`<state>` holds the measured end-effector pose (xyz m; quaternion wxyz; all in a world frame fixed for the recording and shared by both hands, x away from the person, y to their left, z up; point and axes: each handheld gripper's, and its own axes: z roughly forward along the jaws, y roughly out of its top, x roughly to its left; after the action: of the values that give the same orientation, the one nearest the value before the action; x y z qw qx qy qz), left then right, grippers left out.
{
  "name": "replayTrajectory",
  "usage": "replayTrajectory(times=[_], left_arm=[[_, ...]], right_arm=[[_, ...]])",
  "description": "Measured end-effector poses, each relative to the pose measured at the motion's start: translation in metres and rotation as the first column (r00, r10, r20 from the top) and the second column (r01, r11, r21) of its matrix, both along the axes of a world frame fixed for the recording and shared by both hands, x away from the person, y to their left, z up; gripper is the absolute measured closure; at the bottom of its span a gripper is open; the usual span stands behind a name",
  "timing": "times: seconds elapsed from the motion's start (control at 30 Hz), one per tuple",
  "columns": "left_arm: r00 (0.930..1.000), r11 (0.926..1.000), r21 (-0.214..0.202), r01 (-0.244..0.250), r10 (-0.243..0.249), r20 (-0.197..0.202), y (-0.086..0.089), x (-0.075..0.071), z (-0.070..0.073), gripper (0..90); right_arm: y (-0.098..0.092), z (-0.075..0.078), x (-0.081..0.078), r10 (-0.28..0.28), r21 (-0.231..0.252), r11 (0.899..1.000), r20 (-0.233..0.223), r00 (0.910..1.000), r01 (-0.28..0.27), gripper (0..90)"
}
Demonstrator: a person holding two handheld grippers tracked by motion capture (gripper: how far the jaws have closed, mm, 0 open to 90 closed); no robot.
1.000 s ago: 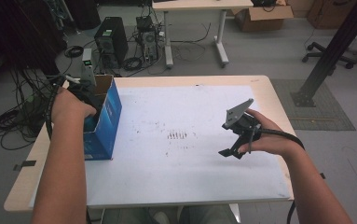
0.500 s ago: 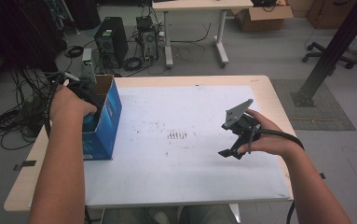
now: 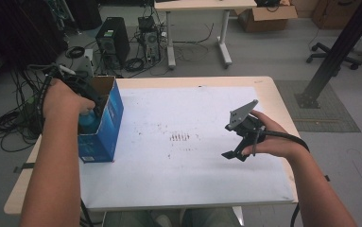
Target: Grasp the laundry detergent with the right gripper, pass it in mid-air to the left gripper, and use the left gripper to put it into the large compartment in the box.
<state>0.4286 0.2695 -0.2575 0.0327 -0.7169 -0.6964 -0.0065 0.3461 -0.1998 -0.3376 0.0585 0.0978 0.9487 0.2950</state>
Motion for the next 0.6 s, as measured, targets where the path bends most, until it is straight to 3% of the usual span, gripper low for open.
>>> replayTrajectory(times=[0.37,0.6], left_arm=[[0.999,0.9997,-0.018,0.014,-0.013,0.042,-0.001,-0.012,0.027,15.8],[0.9972,0.9983,-0.013,0.057,-0.056,0.049,-0.017,-0.022,0.046,6.3]], right_arm=[[-0.001,0.006,-0.003,0.001,0.01,1.0,0.014,0.9999,-0.001,2.7],[-0.004,0.012,-0.006,-0.002,0.013,1.0,0.019,0.9998,0.001,2.6]])
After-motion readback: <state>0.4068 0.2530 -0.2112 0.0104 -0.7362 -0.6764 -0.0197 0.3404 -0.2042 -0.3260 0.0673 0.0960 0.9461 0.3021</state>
